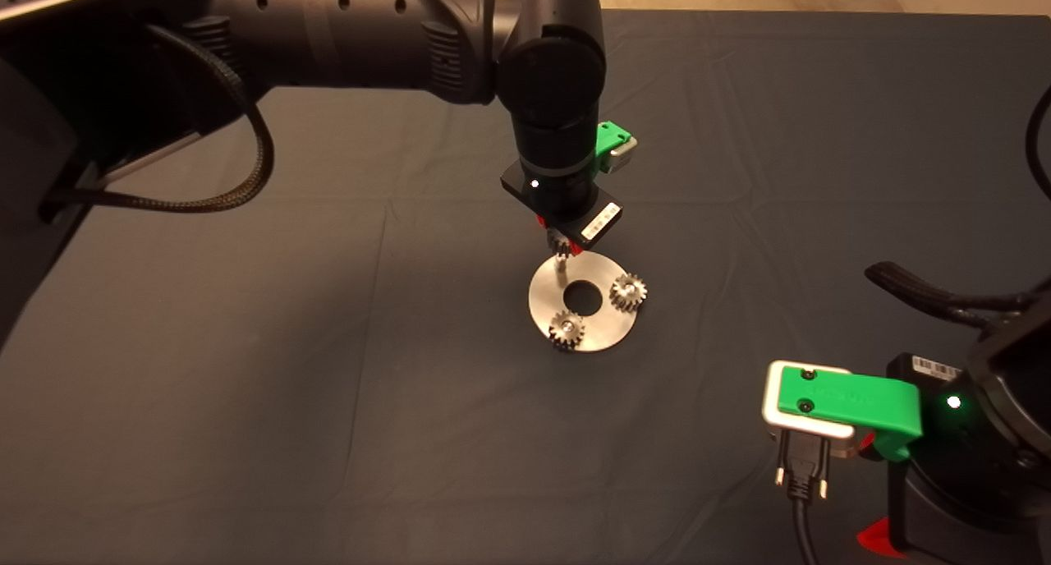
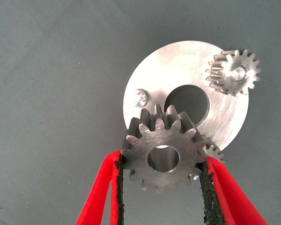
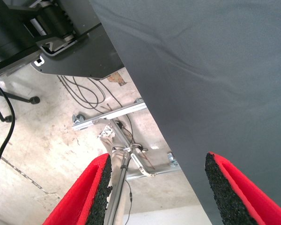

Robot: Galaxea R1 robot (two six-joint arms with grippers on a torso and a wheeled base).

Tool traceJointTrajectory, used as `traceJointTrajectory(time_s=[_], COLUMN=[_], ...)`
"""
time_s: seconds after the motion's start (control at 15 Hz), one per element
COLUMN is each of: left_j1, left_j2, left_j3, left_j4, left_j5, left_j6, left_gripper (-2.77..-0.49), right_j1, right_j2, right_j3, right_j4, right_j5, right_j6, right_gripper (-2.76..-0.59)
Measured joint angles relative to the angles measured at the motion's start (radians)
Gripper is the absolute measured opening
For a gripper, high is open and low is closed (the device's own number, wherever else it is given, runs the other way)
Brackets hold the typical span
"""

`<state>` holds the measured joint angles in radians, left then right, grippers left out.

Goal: Install three planetary gears onto the carrier pins

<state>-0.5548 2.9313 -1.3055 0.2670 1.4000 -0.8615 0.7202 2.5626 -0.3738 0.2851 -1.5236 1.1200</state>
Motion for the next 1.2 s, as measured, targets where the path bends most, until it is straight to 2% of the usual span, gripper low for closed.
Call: traceJointTrajectory(time_s=[0.2, 0.33, 0.4, 0.6, 0.8, 1.0, 1.2], left_j1=[0.0, 0.001, 0.006, 0.031, 0.053, 0.058, 0.058], left_j2=[0.0, 0.0, 0.0, 0.0, 0.0, 0.0, 0.0], left_j3=[0.001, 0.001, 0.001, 0.001, 0.001, -0.002, -0.011], left_j4=[0.0, 0.006, 0.013, 0.036, 0.043, 0.066, 0.076], left_j5=[-0.027, -0.067, -0.073, -0.074, -0.074, -0.073, -0.073], left_j6=[-0.003, -0.003, -0.003, -0.003, -0.003, -0.003, -0.003], left_gripper=[-2.43, -2.43, -2.43, -2.43, -2.43, -2.43, -2.43], right_j1=[0.0, 0.0, 0.0, 0.0, 0.0, 0.0, 0.0], right_j2=[0.0, 0.0, 0.0, 0.0, 0.0, 0.0, 0.0], right_j3=[0.0, 0.0, 0.0, 0.0, 0.0, 0.0, 0.0], right_j4=[0.0, 0.0, 0.0, 0.0, 0.0, 0.0, 0.0], right_j5=[0.0, 0.0, 0.0, 0.0, 0.0, 0.0, 0.0], right_j6=[0.0, 0.0, 0.0, 0.0, 0.0, 0.0, 0.0], right_gripper=[-1.89, -1.89, -1.89, -1.89, -1.89, -1.89, -1.89])
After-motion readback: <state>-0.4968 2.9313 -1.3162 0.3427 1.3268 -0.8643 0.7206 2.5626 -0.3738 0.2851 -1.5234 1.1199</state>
